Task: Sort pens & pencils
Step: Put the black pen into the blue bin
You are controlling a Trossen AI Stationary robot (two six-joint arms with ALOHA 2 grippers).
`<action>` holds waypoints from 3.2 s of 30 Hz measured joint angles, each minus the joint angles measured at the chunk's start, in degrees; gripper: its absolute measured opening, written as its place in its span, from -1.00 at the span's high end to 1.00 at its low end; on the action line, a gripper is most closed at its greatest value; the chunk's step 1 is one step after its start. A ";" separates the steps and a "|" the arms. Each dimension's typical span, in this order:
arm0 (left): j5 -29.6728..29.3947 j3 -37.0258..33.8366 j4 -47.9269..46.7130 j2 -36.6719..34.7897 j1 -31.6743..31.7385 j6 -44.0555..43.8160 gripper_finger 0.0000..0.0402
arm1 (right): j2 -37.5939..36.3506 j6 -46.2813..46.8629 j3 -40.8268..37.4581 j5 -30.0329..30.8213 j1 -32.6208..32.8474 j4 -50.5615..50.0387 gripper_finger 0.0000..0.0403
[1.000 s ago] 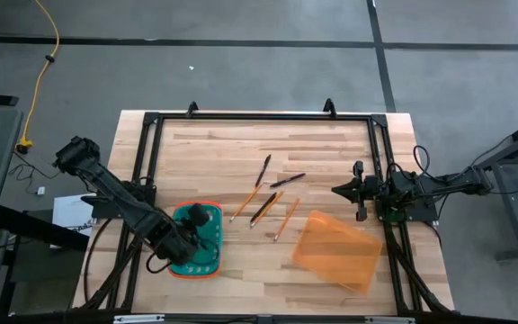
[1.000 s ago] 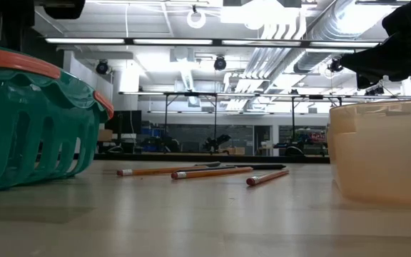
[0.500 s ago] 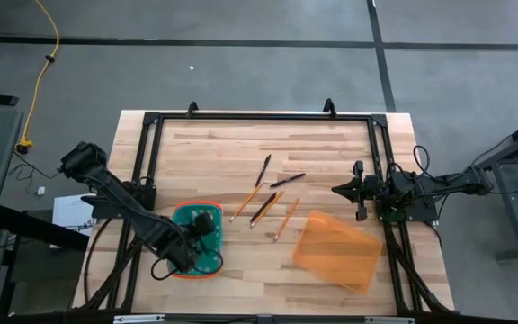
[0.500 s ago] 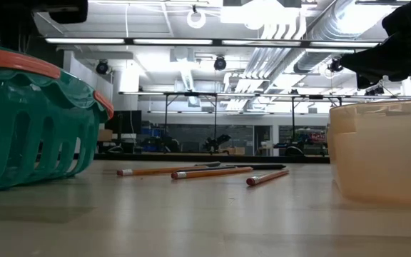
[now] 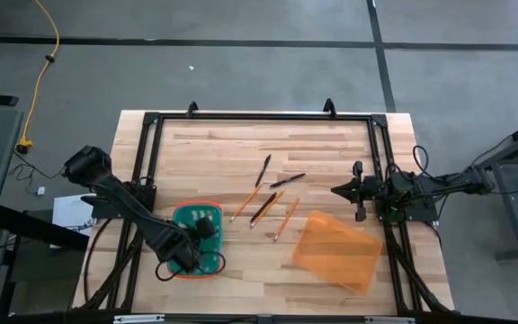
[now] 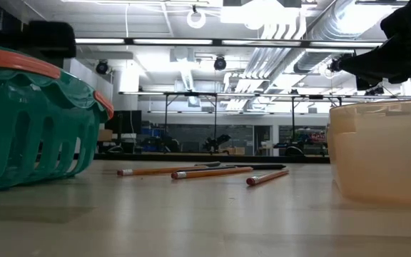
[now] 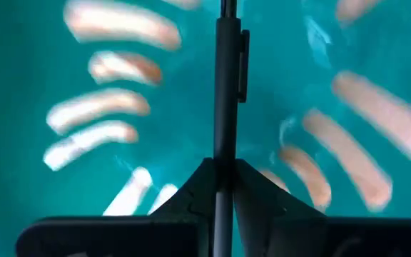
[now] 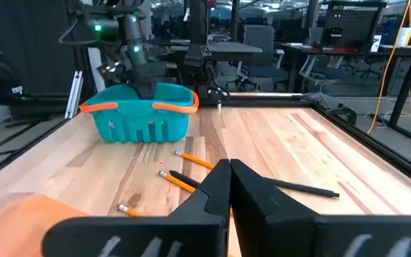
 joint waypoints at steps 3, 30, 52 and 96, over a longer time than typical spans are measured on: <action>2.26 -0.74 2.67 0.52 1.31 -0.10 0.89 | 0.34 0.00 0.00 -0.01 -0.01 0.10 1.00; -14.17 7.21 0.20 -6.57 7.88 -11.18 0.36 | 0.67 -0.01 0.00 -0.13 -0.01 0.02 1.00; 8.08 8.15 21.31 4.63 44.54 -54.16 0.65 | 0.74 0.00 0.00 0.04 0.00 0.04 1.00; 6.77 28.69 22.93 31.64 52.78 -44.36 0.37 | 1.88 0.00 0.00 0.02 0.00 0.02 1.00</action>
